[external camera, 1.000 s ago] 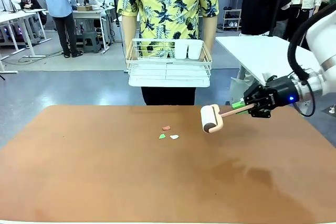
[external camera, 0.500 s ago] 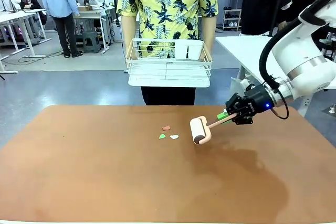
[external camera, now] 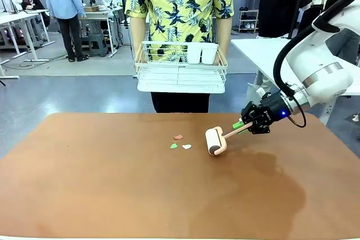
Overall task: Clean the table.
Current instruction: Clean the table with the Lint Roller when the human lifts the Dish drying rack.
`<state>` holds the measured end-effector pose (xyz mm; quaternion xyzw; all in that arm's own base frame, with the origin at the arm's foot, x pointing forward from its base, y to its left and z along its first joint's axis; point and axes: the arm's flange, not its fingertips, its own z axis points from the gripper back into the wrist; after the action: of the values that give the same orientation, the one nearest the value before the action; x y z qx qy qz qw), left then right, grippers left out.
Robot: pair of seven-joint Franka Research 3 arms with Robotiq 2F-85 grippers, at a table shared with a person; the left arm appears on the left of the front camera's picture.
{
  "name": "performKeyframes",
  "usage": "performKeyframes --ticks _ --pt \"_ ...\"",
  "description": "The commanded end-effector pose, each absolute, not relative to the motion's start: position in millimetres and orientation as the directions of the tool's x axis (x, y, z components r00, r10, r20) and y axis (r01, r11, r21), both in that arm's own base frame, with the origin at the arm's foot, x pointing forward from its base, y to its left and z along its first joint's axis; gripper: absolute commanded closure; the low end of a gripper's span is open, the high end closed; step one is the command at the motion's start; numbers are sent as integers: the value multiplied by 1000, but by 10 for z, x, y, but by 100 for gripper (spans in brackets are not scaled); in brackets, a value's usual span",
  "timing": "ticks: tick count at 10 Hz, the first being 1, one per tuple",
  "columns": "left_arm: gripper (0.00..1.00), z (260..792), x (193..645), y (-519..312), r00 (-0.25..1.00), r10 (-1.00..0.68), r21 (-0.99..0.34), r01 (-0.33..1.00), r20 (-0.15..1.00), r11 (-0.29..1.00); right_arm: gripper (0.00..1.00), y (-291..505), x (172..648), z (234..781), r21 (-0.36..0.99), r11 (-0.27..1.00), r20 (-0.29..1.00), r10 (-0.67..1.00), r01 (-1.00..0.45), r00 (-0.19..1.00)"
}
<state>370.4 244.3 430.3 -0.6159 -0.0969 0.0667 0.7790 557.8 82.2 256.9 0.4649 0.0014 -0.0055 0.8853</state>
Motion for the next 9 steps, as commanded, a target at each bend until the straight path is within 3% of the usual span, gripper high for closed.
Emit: performKeyframes --ticks 1,9 --pt "0 4302 3660 2450 972 224 -974 20 73 227 79 895 5683 2640 812 582 -29 -36 44 999" --pt "0 4302 3660 2450 972 224 -974 20 73 227 79 1114 5629 2306 790 611 -44 -35 56 998"
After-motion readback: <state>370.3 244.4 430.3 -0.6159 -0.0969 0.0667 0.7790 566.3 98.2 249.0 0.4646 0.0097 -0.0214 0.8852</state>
